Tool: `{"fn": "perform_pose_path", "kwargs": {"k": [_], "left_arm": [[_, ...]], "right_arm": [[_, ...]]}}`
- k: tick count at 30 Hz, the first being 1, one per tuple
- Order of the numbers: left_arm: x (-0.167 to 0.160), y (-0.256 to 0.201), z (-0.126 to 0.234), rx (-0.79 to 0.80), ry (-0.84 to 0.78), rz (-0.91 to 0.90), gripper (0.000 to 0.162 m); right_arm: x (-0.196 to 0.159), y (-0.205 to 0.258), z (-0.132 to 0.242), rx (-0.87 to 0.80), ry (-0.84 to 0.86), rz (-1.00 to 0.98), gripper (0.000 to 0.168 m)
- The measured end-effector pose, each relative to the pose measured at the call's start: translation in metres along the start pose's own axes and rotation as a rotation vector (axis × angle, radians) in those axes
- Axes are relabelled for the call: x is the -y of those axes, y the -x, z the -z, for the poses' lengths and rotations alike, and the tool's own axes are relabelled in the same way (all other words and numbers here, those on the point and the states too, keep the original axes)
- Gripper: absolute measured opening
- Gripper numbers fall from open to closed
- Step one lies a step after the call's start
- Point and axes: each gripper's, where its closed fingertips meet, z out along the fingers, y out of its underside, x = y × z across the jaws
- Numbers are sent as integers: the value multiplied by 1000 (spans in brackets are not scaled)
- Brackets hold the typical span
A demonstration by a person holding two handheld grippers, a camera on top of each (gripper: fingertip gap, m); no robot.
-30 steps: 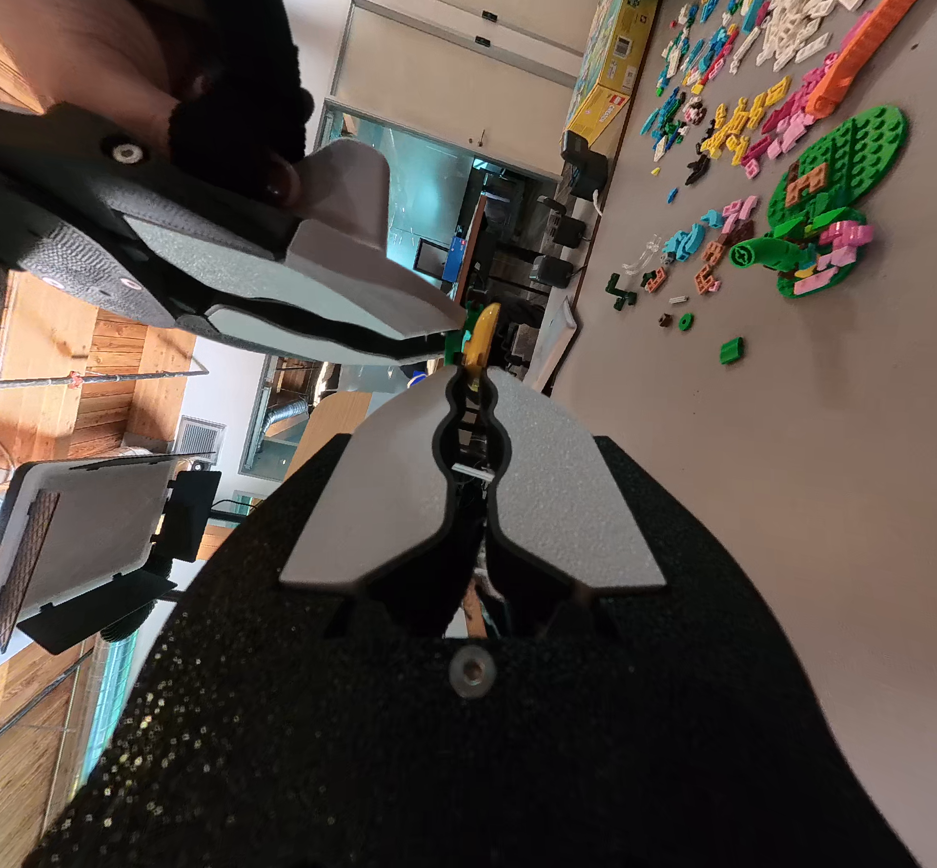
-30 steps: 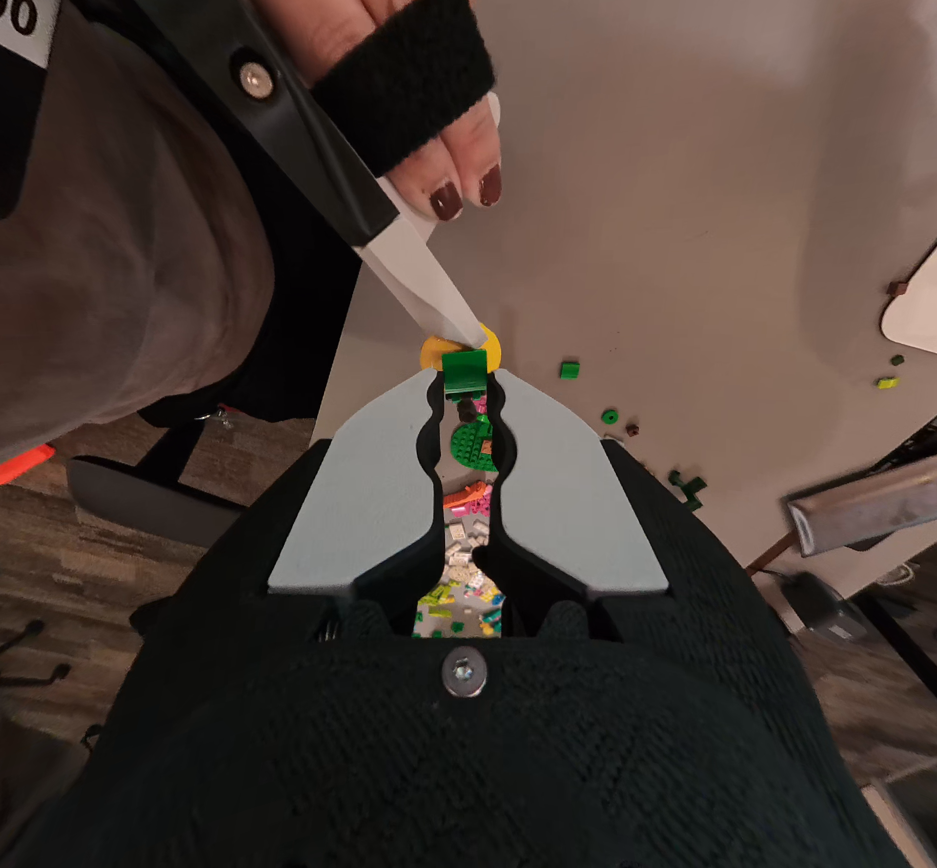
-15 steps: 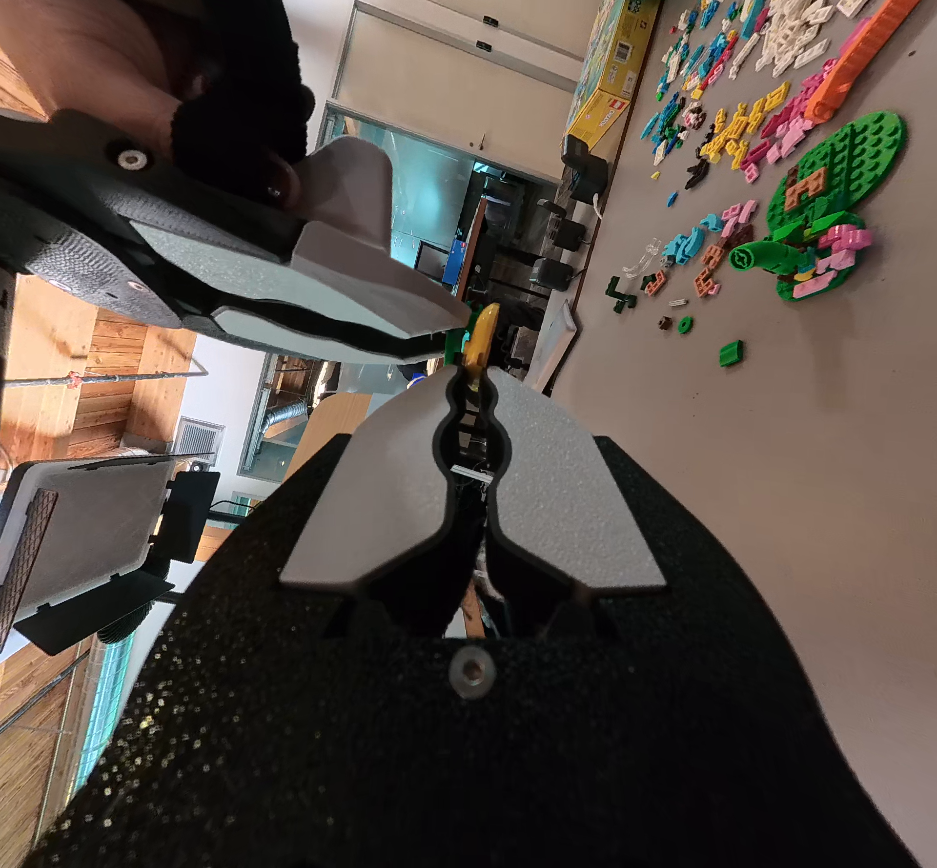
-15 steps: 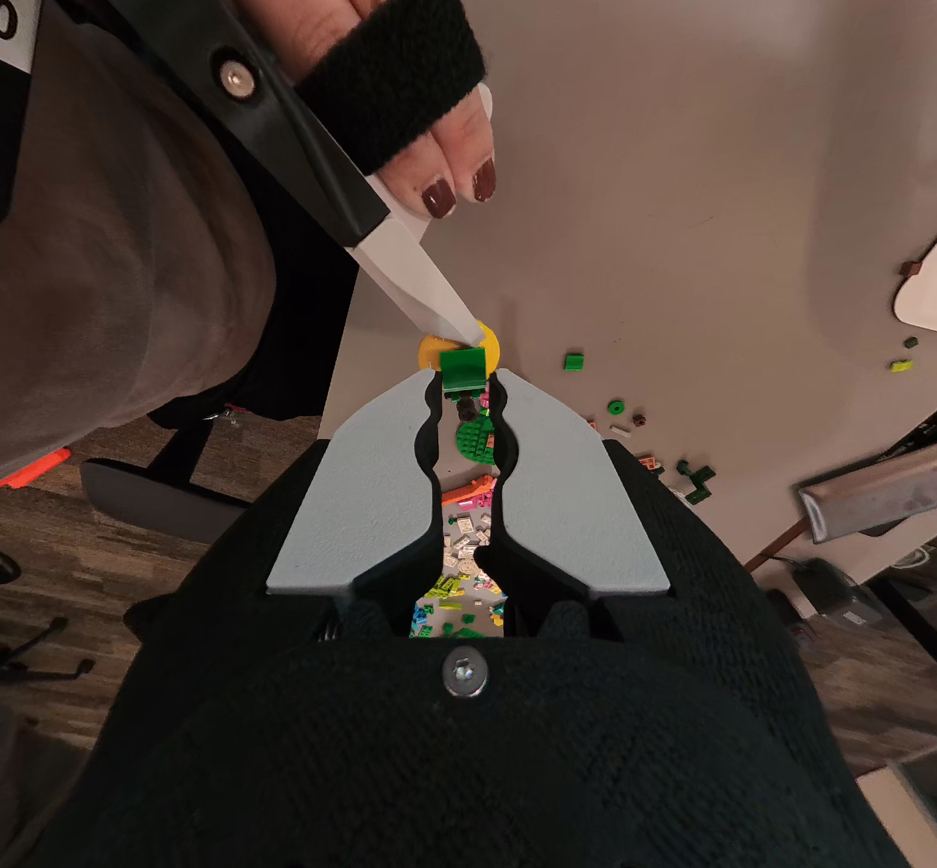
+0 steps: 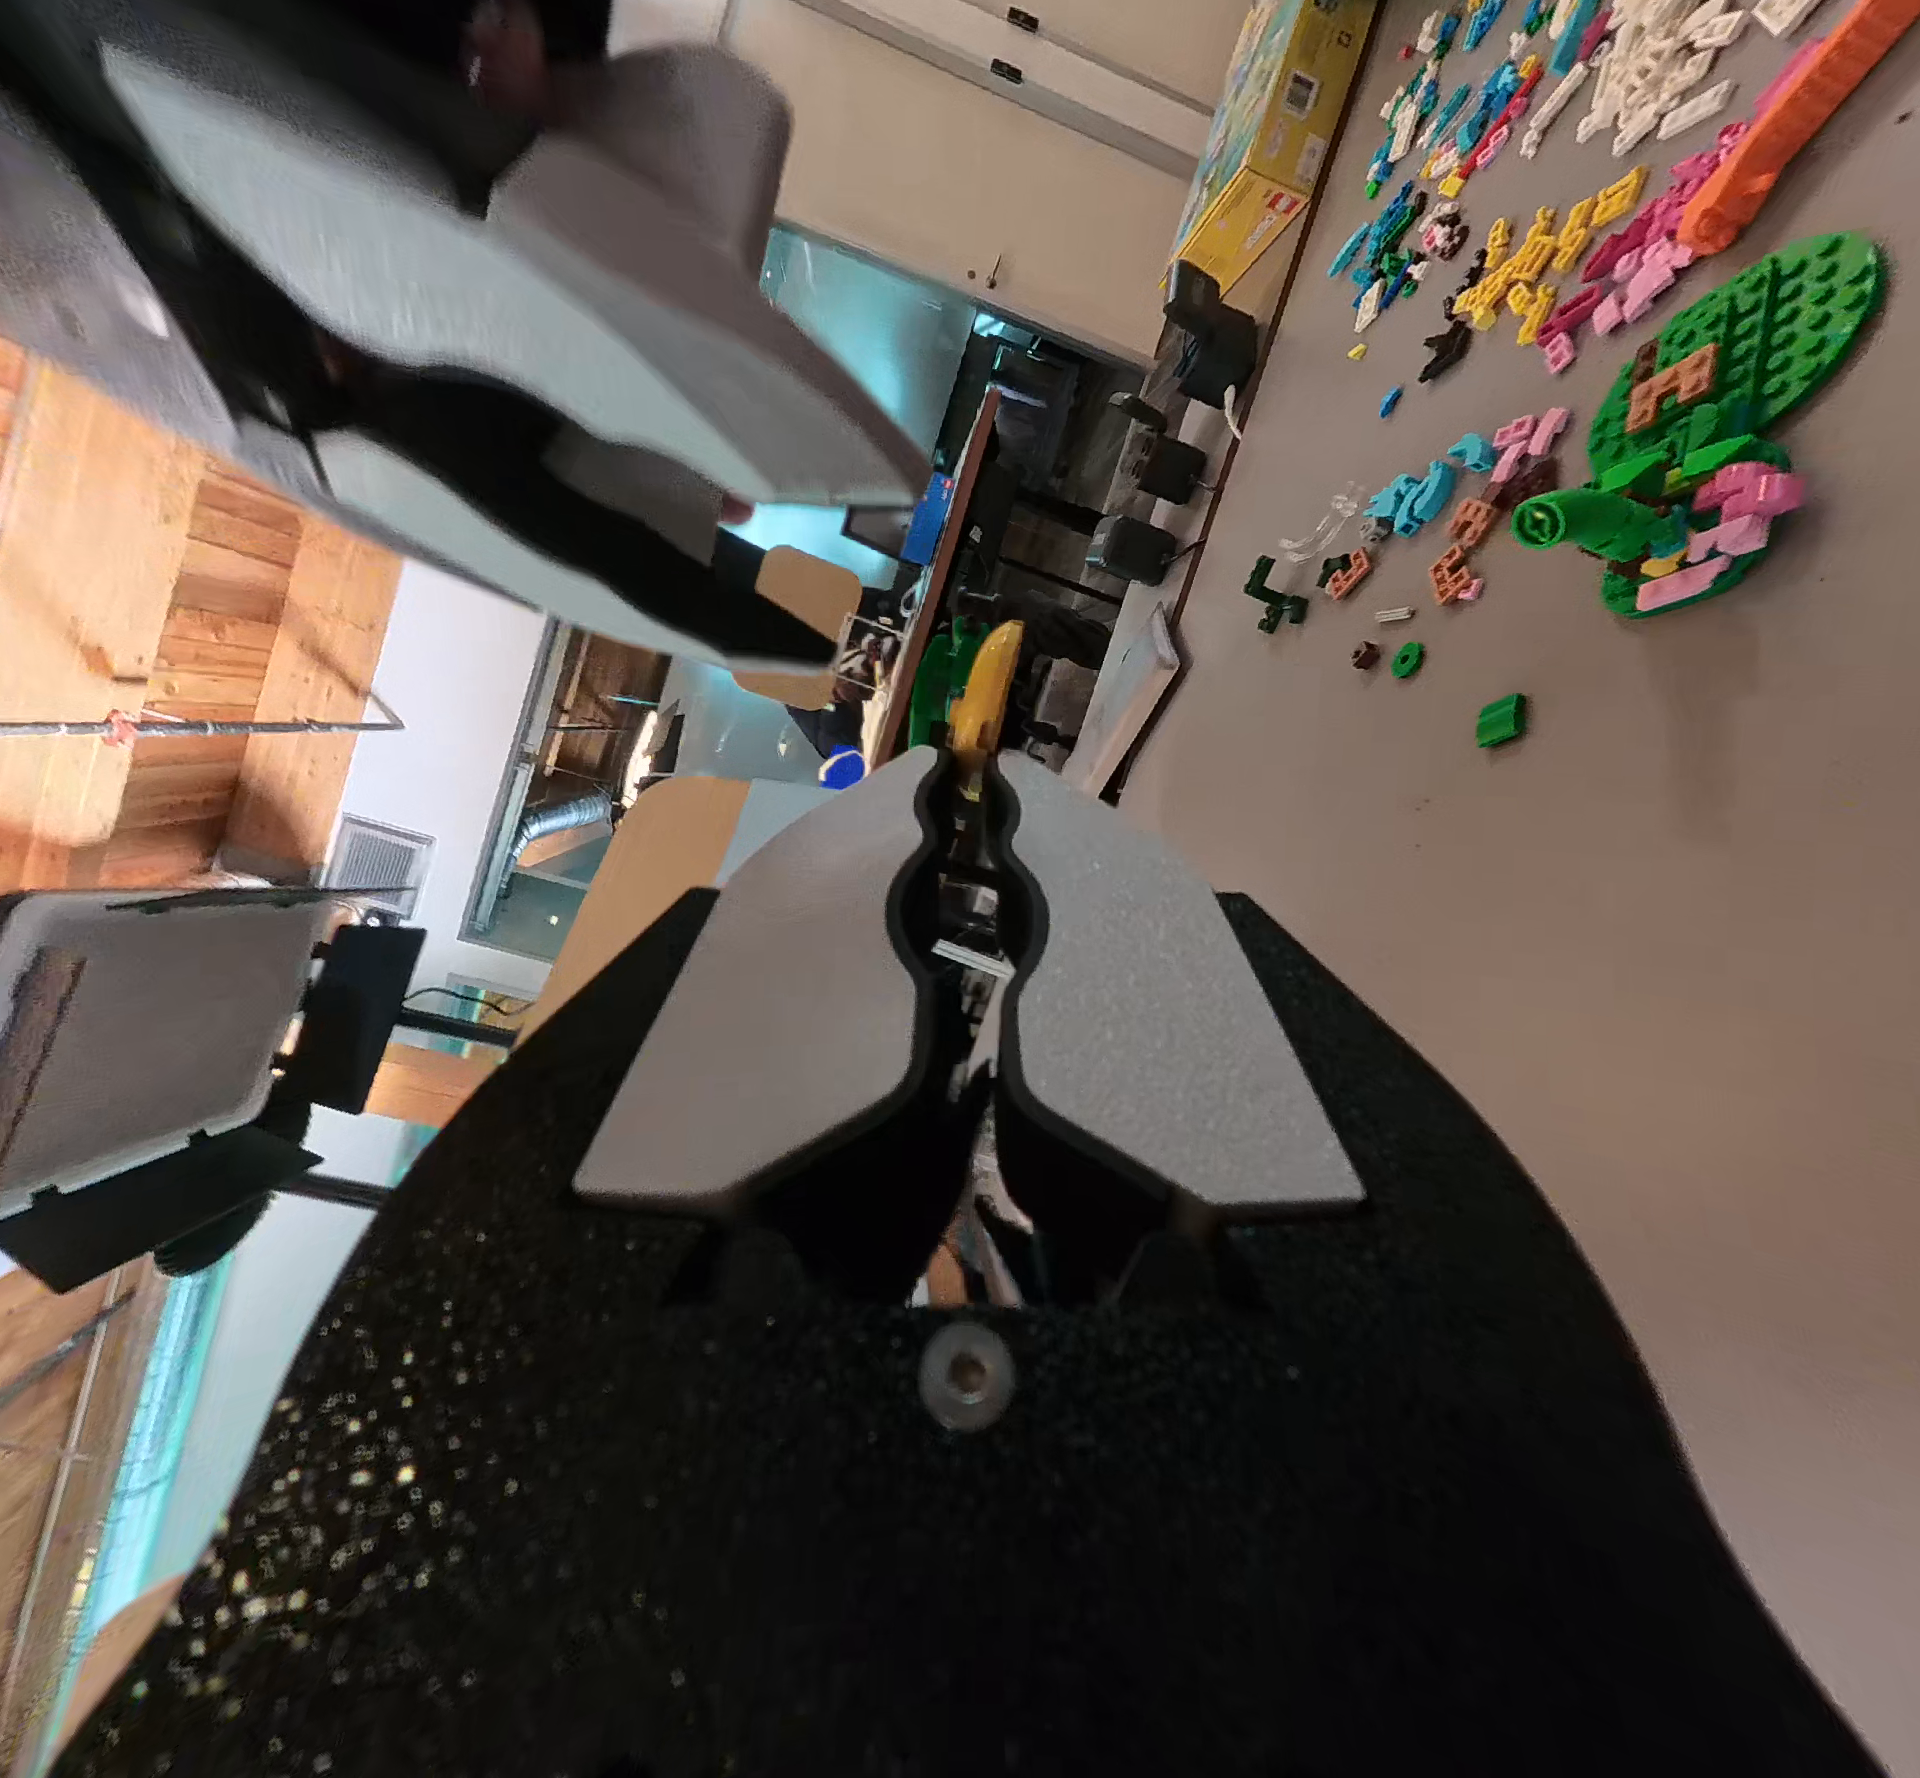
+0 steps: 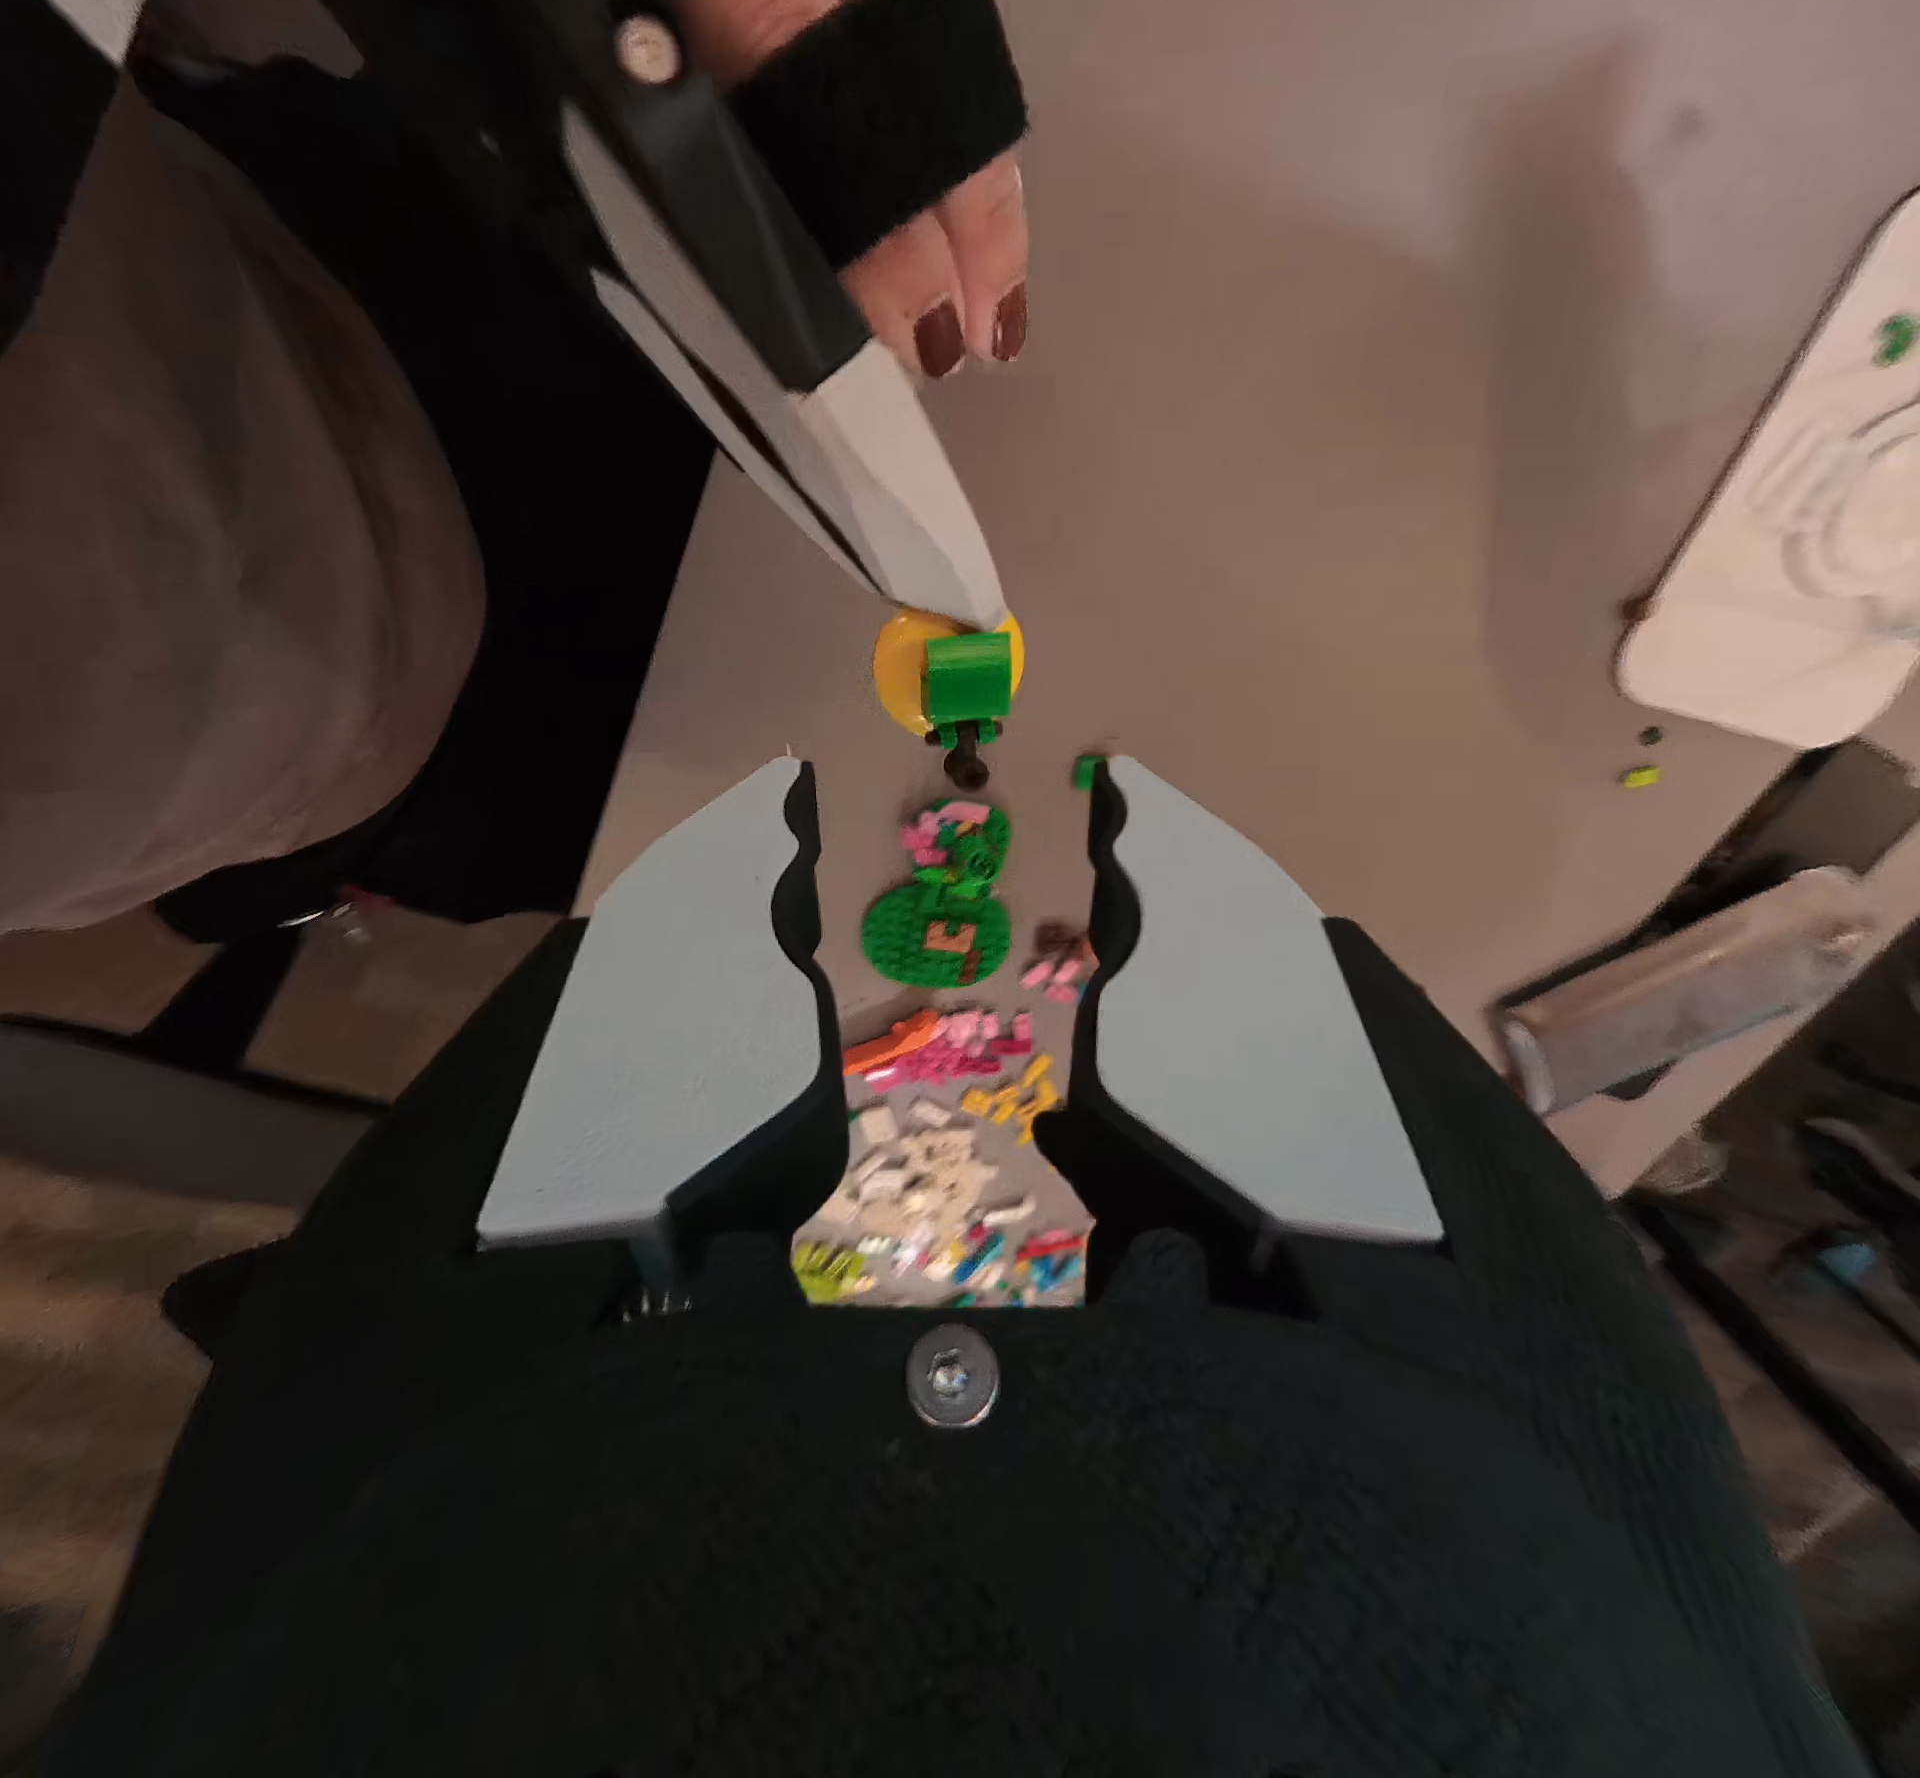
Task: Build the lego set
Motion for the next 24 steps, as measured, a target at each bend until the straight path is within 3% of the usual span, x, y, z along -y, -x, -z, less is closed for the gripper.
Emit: {"fn": "perform_pose_path", "kwargs": {"k": [6, 8, 12, 16, 24], "left_arm": [[-11, 9, 7, -1, 1, 110, 4], [-13, 10, 8, -5, 1, 133, 4], [-15, 9, 9, -36, -15, 206, 5], [-28, 8, 13, -69, 1, 276, 5], [-58, 12, 21, -47, 94, 302, 5]], "right_arm": [[10, -1, 14, -459, -211, 230, 57], [13, 8, 10, -544, -247, 275, 58], [23, 24, 2, -596, -349, 282, 58], [27, 37, -13, -522, -443, 238, 57], [45, 12, -17, -583, -620, 221, 52]]}}
